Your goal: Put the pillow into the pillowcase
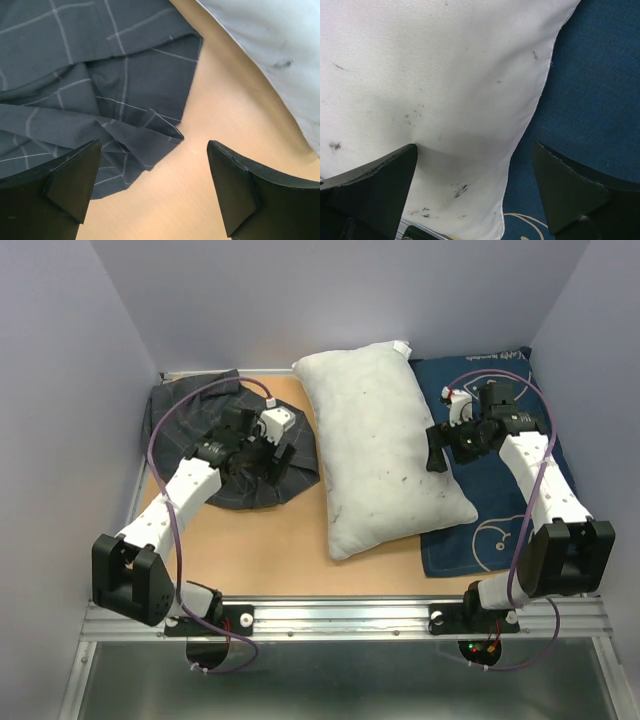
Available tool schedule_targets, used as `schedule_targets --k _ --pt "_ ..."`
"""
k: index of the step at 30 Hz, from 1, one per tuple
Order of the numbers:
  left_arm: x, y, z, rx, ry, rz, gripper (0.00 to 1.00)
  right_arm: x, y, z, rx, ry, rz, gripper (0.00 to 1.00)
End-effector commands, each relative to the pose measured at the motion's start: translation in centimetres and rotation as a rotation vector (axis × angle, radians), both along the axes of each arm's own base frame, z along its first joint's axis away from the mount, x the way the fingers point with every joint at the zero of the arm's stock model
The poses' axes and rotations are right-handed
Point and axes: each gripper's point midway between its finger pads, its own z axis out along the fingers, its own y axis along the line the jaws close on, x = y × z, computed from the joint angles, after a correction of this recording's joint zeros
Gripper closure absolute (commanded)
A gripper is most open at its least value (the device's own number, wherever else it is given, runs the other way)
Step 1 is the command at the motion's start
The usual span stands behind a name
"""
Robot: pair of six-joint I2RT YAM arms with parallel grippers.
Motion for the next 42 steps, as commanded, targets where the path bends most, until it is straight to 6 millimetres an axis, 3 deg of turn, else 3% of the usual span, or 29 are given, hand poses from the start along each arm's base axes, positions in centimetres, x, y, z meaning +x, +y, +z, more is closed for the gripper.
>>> schedule_targets --k 1,2,4,5,8,9,12,13,14,15,17,18,20,21,24,25,29,30,33,35,36,37,41,42 --pt "3.8 1.3 4.8 -0.057 -0.088 0.118 0.01 1.8 -0.3 3.0 -0.042 -0.112 0.022 0.0" --pt "4.6 3.1 5.1 -0.065 -0.084 0.166 0.01 2.1 0.0 3.2 -0.045 -0.116 0.031 0.0" --pt "5.3 4.3 5.5 -0.089 -0.05 0.203 0.01 2.9 0.4 3.3 -0.052 -0.119 0.048 0.0" --pt "5.6 5.7 5.4 -0.081 -0.042 0.24 0.01 3.6 1.3 4.4 -0.054 -0.149 0.072 0.0" --pt "5.7 7.8 4.5 -0.038 -0.041 0.301 0.01 5.1 3.1 4.4 -0.065 -0.155 0.114 0.0" --pt "5.6 8.2 4.1 -0.029 -0.042 0.316 0.01 5.6 4.6 5.4 -0.061 -0.185 0.148 0.0" --pt "5.0 8.9 2.1 -0.015 0.002 0.359 0.01 7.0 8.4 5.2 -0.052 -0.193 0.214 0.0" --pt "4.7 9.1 1.0 -0.016 0.038 0.377 0.01 7.9 9.5 6.3 -0.048 -0.225 0.22 0.0" --pt "4.7 9.3 0.4 -0.017 0.054 0.39 0.01 8.7 10.8 5.3 -0.049 -0.209 0.238 0.0" --pt "4.7 9.3 -0.1 -0.02 0.068 0.401 0.01 8.5 13.1 5.3 -0.04 -0.212 0.282 0.0" --pt "4.9 9.2 -1.5 -0.045 0.103 0.426 0.01 9.2 15.9 6.4 0.003 -0.236 0.308 0.0" --pt "5.0 9.1 -2.1 -0.053 0.114 0.439 0.01 9.3 17.8 4.8 0.013 -0.201 0.335 0.01" --pt "5.7 8.6 -3.3 -0.091 0.139 0.466 0.01 9.4 20.6 5.3 0.071 -0.195 0.358 0.03" --pt "5.9 8.5 -3.8 -0.099 0.149 0.476 0.01 9.7 21.5 4.0 0.081 -0.163 0.363 0.04" --pt "6.7 8.4 -6.1 -0.09 0.197 0.494 0.03 9.9 23.8 3.8 0.124 -0.149 0.381 0.05" --pt "6.9 8.4 -6.8 -0.082 0.215 0.493 0.06 10.2 24.3 2.8 0.128 -0.13 0.386 0.06" --pt "6.1 9.7 -8.2 -0.049 0.253 0.51 0.37 10.9 26.1 2.4 0.169 -0.137 0.411 0.07" --pt "5.7 10.1 -8.1 -0.055 0.261 0.507 0.51 11.1 27.0 2.5 0.176 -0.156 0.426 0.08" --pt "3.8 12.0 -7.3 -0.059 0.262 0.487 0.81 11.3 29.5 2.2 0.173 -0.204 0.473 0.09" --pt "1.9 12.5 -6.5 -0.034 0.258 0.437 0.92 11.3 31.0 2.0 0.158 -0.233 0.494 0.1" --pt "1.2 12.5 -6.2 -0.025 0.257 0.412 0.98 10.8 32.7 0.8 0.152 -0.225 0.52 0.1" --pt "-0.2 12.5 -5.8 0.0 0.25 0.359 0.99 11.0 33.5 0.7 0.148 -0.249 0.524 0.1" --pt "-1.6 12.8 -3.7 0.033 0.224 0.286 1.0 10.0 37.1 -2.0 0.113 -0.269 0.571 0.09" --pt "-2.0 13.0 -3.9 0.055 0.228 0.261 0.95 9.3 38.2 -3.2 0.106 -0.26 0.593 0.09"
